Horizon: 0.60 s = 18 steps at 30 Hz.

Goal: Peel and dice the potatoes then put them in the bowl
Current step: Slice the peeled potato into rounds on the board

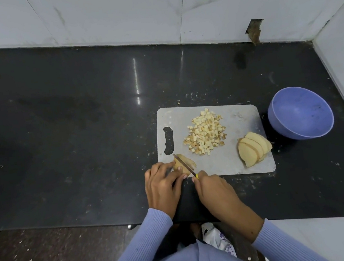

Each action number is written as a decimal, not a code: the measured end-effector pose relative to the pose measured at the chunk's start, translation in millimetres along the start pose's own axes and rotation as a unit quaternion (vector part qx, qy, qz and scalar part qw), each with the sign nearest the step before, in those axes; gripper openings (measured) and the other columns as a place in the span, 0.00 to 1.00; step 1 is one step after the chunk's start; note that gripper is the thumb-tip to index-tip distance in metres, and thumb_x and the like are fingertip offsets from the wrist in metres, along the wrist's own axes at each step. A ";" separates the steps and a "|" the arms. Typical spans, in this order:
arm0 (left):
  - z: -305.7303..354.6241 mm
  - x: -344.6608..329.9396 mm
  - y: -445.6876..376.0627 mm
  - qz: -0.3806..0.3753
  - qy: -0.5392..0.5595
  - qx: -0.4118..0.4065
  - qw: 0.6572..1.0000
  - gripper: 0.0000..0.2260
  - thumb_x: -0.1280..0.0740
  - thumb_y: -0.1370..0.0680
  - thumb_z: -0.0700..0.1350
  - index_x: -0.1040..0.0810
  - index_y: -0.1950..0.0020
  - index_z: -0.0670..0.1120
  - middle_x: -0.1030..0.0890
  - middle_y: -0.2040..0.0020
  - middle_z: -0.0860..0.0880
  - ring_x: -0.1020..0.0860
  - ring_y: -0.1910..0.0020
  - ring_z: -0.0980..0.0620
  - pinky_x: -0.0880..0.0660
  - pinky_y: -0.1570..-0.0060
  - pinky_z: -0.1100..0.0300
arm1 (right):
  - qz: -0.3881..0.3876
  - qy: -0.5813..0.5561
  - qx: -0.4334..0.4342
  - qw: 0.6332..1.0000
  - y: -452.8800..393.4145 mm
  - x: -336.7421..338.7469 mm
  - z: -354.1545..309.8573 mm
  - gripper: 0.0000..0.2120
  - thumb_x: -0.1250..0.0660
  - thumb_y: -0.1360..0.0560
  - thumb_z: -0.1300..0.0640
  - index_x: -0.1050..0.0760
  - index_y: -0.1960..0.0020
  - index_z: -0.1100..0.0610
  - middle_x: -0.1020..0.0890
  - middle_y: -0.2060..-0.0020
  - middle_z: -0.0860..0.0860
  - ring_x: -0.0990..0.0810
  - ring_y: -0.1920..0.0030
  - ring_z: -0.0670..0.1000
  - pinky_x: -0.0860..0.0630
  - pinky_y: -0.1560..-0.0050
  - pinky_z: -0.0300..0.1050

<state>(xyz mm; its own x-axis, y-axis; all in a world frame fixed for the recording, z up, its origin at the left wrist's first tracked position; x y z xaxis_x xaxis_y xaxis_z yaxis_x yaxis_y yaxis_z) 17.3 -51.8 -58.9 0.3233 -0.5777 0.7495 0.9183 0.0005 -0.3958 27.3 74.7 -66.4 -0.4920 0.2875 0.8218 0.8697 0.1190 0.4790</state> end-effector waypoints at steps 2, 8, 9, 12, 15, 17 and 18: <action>1.3 -0.4 0.1 0.001 -0.004 -0.002 1.000 0.07 0.30 0.28 0.47 0.15 0.61 0.45 0.17 0.54 0.48 0.25 0.51 0.50 0.36 0.50 0.58 | -0.002 -0.006 -0.003 1.000 -3.9 -0.9 -1.4 0.17 0.54 0.17 0.48 0.33 0.43 0.59 0.22 0.48 0.59 0.24 0.47 0.61 0.29 0.52 0.50; 7.3 1.3 -0.1 0.007 -0.027 -0.013 1.000 0.06 0.29 0.29 0.47 0.16 0.62 0.46 0.17 0.54 0.48 0.26 0.52 0.51 0.38 0.51 0.57 | -0.011 0.027 -0.013 0.999 8.7 -8.6 10.6 0.17 0.54 0.17 0.49 0.34 0.41 0.60 0.22 0.47 0.58 0.23 0.46 0.60 0.30 0.54 0.49; 6.5 1.7 0.1 0.009 -0.024 -0.010 1.000 0.05 0.29 0.29 0.46 0.16 0.62 0.46 0.17 0.54 0.48 0.26 0.52 0.51 0.39 0.51 0.58 | -0.015 0.039 -0.017 0.999 16.4 -11.6 16.9 0.17 0.54 0.17 0.48 0.34 0.41 0.59 0.22 0.47 0.57 0.23 0.46 0.60 0.32 0.56 0.49; 4.0 1.9 0.4 0.010 -0.010 0.002 1.000 0.05 0.29 0.29 0.47 0.16 0.61 0.47 0.17 0.54 0.49 0.25 0.53 0.51 0.39 0.51 0.58 | -0.024 0.053 -0.024 0.998 38.7 -18.2 33.1 0.16 0.56 0.17 0.48 0.36 0.43 0.57 0.21 0.49 0.55 0.21 0.47 0.58 0.36 0.60 0.45; 1.2 2.8 -0.4 0.003 0.017 0.019 1.000 0.08 0.31 0.28 0.51 0.15 0.62 0.48 0.17 0.55 0.50 0.24 0.54 0.51 0.39 0.51 0.59 | -0.032 0.055 -0.031 0.998 49.0 -19.7 40.9 0.12 0.56 0.17 0.48 0.40 0.49 0.54 0.20 0.50 0.54 0.21 0.48 0.57 0.36 0.60 0.45; -1.7 4.1 -1.5 0.003 0.031 0.032 0.999 0.07 0.28 0.30 0.50 0.15 0.62 0.48 0.17 0.55 0.51 0.23 0.56 0.51 0.40 0.51 0.60 | -0.024 0.052 -0.033 0.998 50.0 -17.1 42.9 0.11 0.56 0.17 0.47 0.43 0.52 0.53 0.20 0.50 0.54 0.21 0.48 0.57 0.36 0.60 0.44; -2.8 3.9 -1.5 0.002 0.036 0.037 0.999 0.05 0.25 0.31 0.49 0.15 0.62 0.48 0.17 0.56 0.51 0.23 0.56 0.51 0.40 0.51 0.60 | -0.015 0.046 -0.032 0.998 50.1 -14.9 44.1 0.11 0.56 0.17 0.47 0.42 0.52 0.53 0.20 0.52 0.54 0.21 0.49 0.57 0.36 0.60 0.44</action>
<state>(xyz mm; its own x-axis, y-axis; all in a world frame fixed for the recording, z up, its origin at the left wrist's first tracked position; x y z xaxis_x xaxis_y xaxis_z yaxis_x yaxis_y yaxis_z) 16.5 -56.3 -56.9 0.3131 -0.6345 0.7066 0.9319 0.0620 -0.3573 79.9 118.3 -68.3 -0.5223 0.1957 0.8300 0.8514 0.0643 0.5206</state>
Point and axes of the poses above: each hand's wrist, its own y-axis away from the middle knuckle, its own x-axis out of the back of the hand, z = x × y, the point moved 9 cm from there along -y, towards the middle knuckle
